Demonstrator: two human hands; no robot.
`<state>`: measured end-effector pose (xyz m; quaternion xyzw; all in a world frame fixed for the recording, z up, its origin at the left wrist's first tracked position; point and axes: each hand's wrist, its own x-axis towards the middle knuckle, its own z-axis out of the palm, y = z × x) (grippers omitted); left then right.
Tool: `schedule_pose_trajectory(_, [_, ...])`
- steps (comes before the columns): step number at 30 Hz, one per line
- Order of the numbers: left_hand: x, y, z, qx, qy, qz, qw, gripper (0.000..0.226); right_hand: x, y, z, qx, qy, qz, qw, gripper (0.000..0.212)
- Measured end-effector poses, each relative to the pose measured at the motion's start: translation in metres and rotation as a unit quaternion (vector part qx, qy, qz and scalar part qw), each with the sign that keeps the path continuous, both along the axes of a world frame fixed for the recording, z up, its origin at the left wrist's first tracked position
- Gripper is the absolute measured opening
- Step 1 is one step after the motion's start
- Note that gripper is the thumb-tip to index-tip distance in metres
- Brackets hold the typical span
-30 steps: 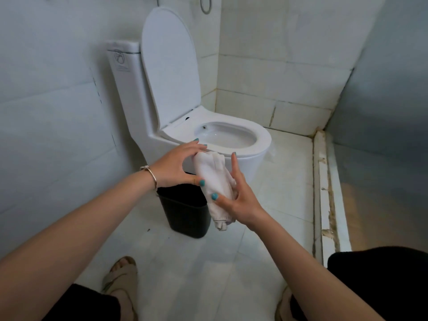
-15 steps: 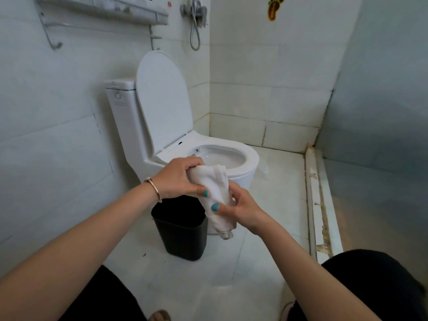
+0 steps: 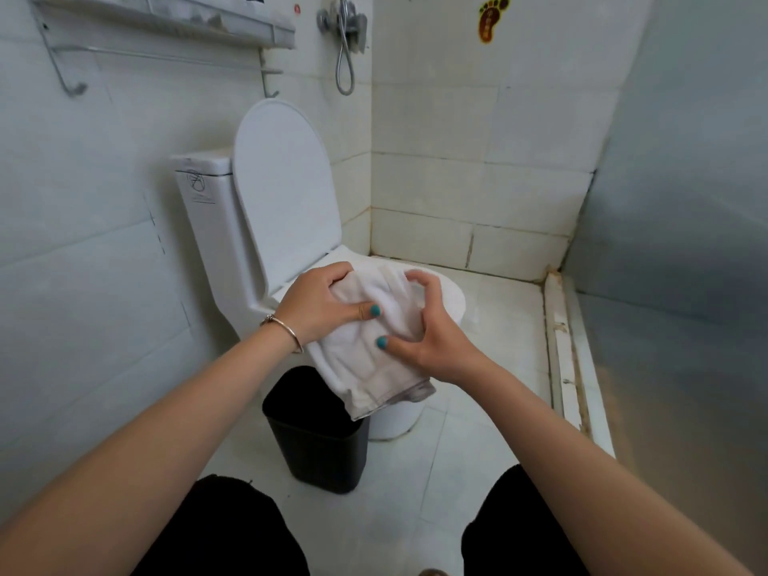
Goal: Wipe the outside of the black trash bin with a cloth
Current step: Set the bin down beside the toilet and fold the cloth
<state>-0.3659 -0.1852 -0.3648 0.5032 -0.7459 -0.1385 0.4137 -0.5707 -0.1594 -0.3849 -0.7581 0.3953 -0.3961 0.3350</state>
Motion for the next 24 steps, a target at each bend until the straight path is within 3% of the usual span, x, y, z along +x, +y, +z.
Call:
schedule_pose_trajectory(2, [0.005,-0.017,0.0,0.021,0.024,-0.004,0.999,0.076,0.003,-0.017,0.005,-0.041,0.022,0.009,0.999,0.098])
schedule_pose_trajectory(4, [0.01,-0.037,-0.002,0.048,0.029,-0.011,0.998,0.073,0.008,-0.037,0.006,-0.067,0.056,0.03,0.996,0.101])
schedule_pose_trajectory(14, [0.036,-0.193,-0.03,0.101,0.012,-0.014,0.995,0.068,0.038,-0.191,-0.034,-0.033,0.054,0.015,0.998,0.078])
schedule_pose_trajectory(17, [0.039,-0.225,-0.011,0.119,-0.008,0.007,0.993,0.074,0.042,-0.22,-0.014,-0.007,0.071,0.01,0.997,0.081])
schedule_pose_trajectory(24, [0.049,-0.247,0.089,0.156,-0.082,0.07,0.982,0.055,0.055,-0.251,0.081,0.004,0.13,-0.003,0.992,0.086])
